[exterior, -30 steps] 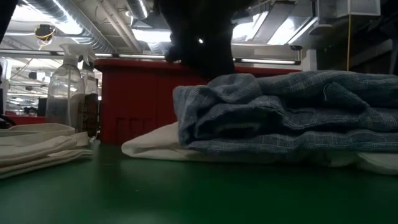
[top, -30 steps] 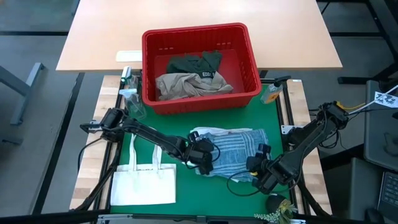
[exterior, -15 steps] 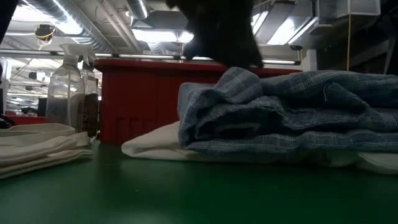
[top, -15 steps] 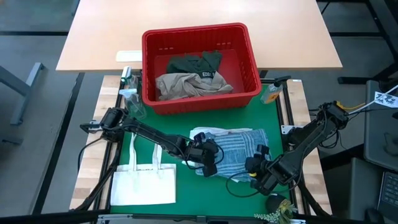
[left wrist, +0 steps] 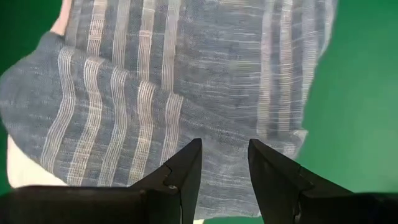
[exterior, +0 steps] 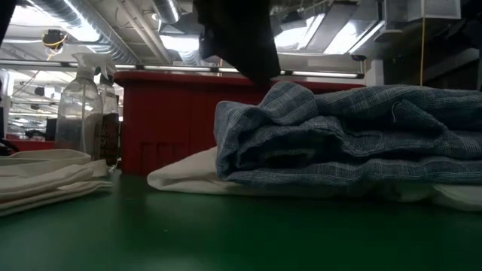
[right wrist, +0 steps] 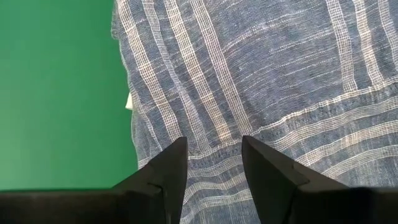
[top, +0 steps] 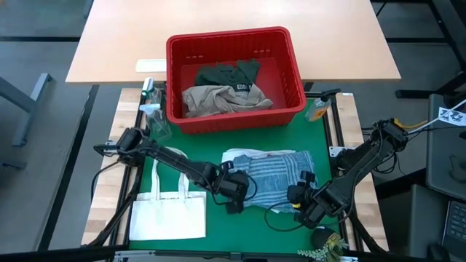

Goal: Fold Laundry from Bin
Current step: Stack the blue checkered polo shirt on top of the folded white underwear

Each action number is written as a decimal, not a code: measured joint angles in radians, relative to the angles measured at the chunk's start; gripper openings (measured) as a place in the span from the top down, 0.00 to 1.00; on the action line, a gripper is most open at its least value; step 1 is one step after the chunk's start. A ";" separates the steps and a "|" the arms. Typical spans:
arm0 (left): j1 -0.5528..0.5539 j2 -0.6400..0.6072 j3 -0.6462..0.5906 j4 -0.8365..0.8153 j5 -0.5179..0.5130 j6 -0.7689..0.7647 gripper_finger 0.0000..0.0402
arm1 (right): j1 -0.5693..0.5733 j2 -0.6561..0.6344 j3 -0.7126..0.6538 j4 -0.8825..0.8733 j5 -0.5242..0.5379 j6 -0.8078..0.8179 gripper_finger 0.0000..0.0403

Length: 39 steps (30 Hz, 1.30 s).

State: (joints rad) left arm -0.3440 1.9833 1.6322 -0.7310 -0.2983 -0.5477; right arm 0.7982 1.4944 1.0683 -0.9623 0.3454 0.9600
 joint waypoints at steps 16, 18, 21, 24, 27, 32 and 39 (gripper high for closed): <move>-0.037 0.140 -0.077 0.239 -0.088 -0.026 0.69 | 0.001 0.013 -0.156 0.182 -0.103 -0.017 0.62; -0.036 0.153 -0.077 0.241 -0.088 -0.026 0.69 | 0.001 0.013 -0.186 0.210 -0.103 -0.016 0.62; -0.034 0.156 -0.077 0.240 -0.089 -0.019 0.69 | 0.001 0.013 -0.228 0.243 -0.103 -0.016 0.62; -0.030 0.155 -0.077 0.242 -0.104 -0.019 0.69 | 0.001 0.013 -0.269 0.269 -0.103 -0.016 0.62; -0.028 0.156 -0.077 0.244 -0.107 -0.018 0.69 | 0.001 0.011 -0.306 0.309 -0.101 -0.016 0.62; -0.022 0.170 -0.077 0.252 -0.110 -0.018 0.69 | 0.001 0.009 -0.350 0.370 -0.084 -0.015 0.62; -0.020 0.197 -0.076 0.269 -0.112 -0.017 0.69 | 0.001 0.010 -0.356 0.382 -0.076 -0.016 0.62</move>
State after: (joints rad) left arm -0.3643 2.1802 1.5558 -0.4617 -0.4099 -0.5652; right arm 0.7994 1.5043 0.7120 -0.5800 0.2695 0.9443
